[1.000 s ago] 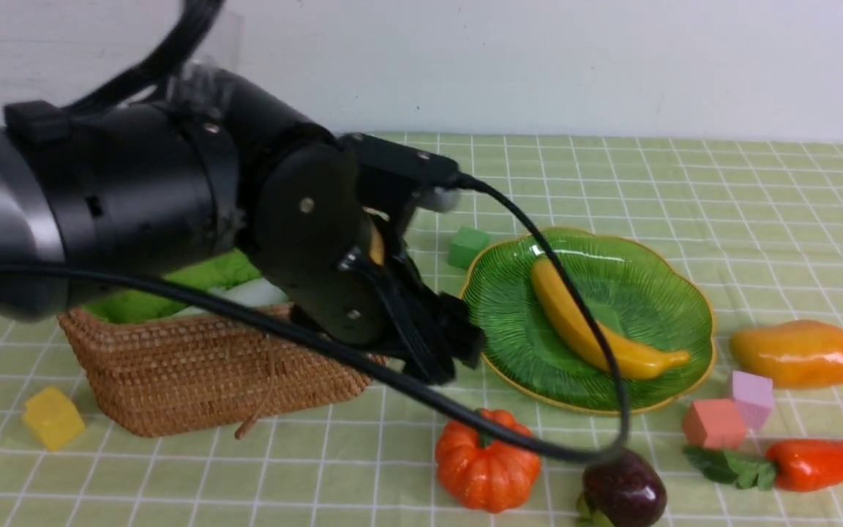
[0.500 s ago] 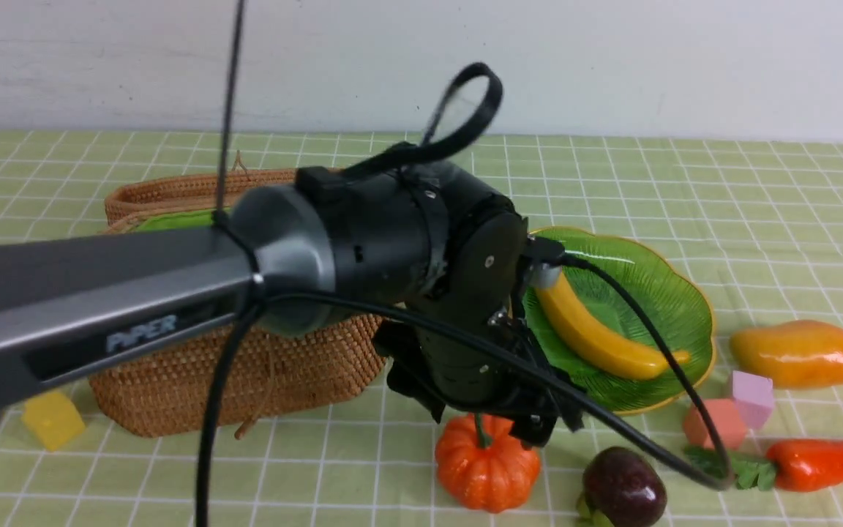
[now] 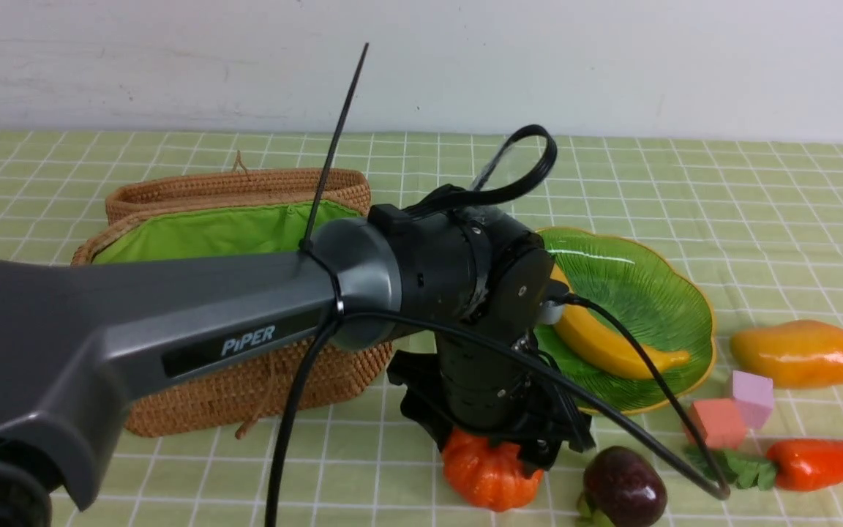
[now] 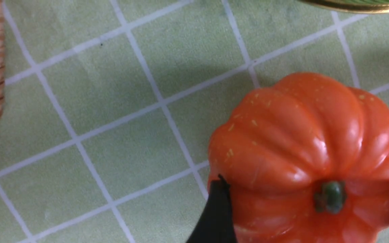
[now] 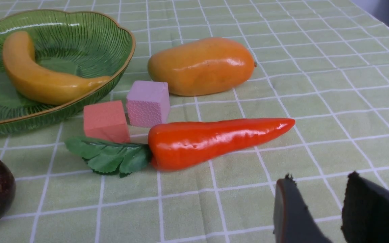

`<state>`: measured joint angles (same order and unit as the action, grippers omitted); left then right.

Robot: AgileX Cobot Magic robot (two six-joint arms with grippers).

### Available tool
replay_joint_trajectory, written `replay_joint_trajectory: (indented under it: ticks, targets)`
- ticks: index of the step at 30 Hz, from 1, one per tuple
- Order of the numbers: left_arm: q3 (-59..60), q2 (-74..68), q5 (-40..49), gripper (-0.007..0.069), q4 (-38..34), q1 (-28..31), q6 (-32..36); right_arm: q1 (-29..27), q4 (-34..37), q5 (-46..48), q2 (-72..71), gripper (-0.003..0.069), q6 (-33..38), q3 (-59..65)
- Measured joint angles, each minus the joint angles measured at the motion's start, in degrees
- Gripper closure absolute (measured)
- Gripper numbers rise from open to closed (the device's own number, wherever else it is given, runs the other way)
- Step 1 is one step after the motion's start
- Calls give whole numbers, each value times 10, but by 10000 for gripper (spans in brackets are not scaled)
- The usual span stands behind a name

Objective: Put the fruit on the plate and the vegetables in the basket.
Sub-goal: Use the left arm to grab a pumpkin and put it into the left basket

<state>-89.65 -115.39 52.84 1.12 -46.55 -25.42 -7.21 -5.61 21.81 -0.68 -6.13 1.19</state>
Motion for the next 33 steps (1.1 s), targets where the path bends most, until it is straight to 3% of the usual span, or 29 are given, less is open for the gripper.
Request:
replay_joint_trajectory:
  ticks: [19, 20, 22, 24, 26, 28, 33]
  targets:
    - [0, 9, 8, 51, -1, 0, 1, 0, 0, 0, 0, 417, 0, 0]
    - [1, 12, 9, 73, -1, 0, 1, 0, 0, 0, 0, 417, 0, 0]
    - [1, 21, 9, 190, 1, 0, 1, 0, 0, 0, 0, 417, 0, 0]
    - [1, 32, 10, 461, 1, 0, 1, 0, 0, 0, 0, 417, 0, 0]
    - [1, 39, 9, 594, 0, 0, 1, 0, 0, 0, 0, 417, 0, 0]
    - [1, 44, 9, 638, 0, 0, 1, 0, 0, 0, 0, 417, 0, 0]
    - [1, 45, 10, 638, 0, 0, 0, 0, 0, 0, 0, 417, 0, 0]
